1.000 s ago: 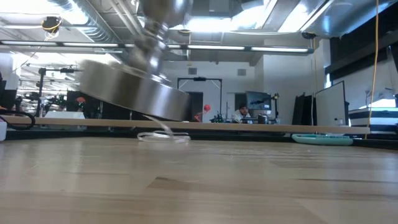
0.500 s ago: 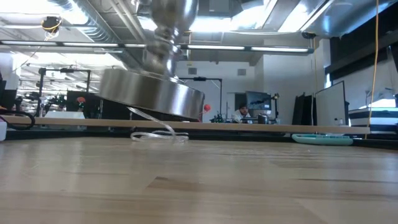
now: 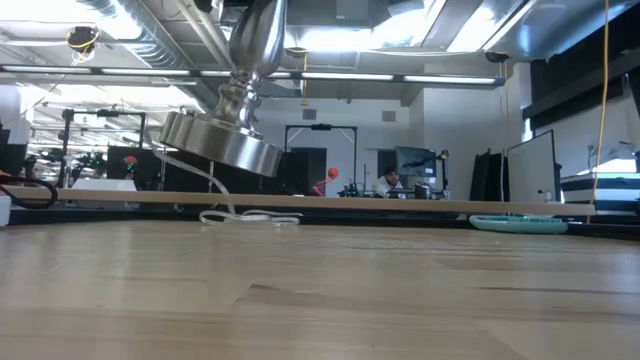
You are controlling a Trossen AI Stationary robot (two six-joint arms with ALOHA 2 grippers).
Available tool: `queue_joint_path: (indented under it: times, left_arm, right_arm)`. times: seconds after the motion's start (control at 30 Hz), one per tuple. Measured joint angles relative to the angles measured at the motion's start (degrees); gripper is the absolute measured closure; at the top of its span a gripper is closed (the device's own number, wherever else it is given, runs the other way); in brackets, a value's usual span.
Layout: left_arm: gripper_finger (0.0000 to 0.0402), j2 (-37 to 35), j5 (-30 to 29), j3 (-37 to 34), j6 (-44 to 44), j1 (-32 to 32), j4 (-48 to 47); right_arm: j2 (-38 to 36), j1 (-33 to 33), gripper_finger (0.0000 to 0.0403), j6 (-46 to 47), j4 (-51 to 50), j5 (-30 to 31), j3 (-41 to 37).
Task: Screw lightbulb
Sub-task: Remove the white lightbulb from the silver lamp
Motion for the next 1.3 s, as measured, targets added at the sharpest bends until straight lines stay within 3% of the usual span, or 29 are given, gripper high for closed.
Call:
queue_joint_path:
  times: [0.4, 0.57, 0.8, 0.83, 0.97, 1.23, 1.3]
  left_arm:
    - [0.0275, 0.07, -0.3, 0.0, -1.95, 0.39, -2.34]
    - [0.0275, 0.11, -0.37, 0.0, -1.95, 0.39, -2.57]
    - [0.0275, 0.11, 0.32, 0.0, -1.35, 0.15, -2.63]
    - [0.0275, 0.11, 1.59, -0.01, -0.66, 0.17, -2.75]
    - [0.0275, -0.13, 15.1, -0.04, -0.21, 0.33, -2.23]
    - [0.0275, -0.94, 50.05, -0.04, -2.06, 1.67, -2.3]
    - [0.0274, -0.94, 55.83, -0.04, -4.52, 2.48, -2.2]
  right_arm:
    - [8.08, 0.13, 0.0045, -6.67, 18.02, 5.74, -0.18]
    - [7.55, 0.12, 0.0108, -7.37, 18.28, 5.8, -0.17]
    - [7.55, 0.13, 0.0251, -8.76, 18.02, 4.82, -0.14]
    - [7.55, 0.14, 0.0254, -8.87, 17.47, 4.06, -0.13]
    - [6.78, 0.2, 0.0254, -9.7, 15.63, -5.74, -0.13]
    - [5.01, 0.0, 0.0254, -8.75, 11.58, -39.39, -0.13]
    - [5.41, -0.07, 0.0254, -9.25, 12.14, -44.53, -0.13]
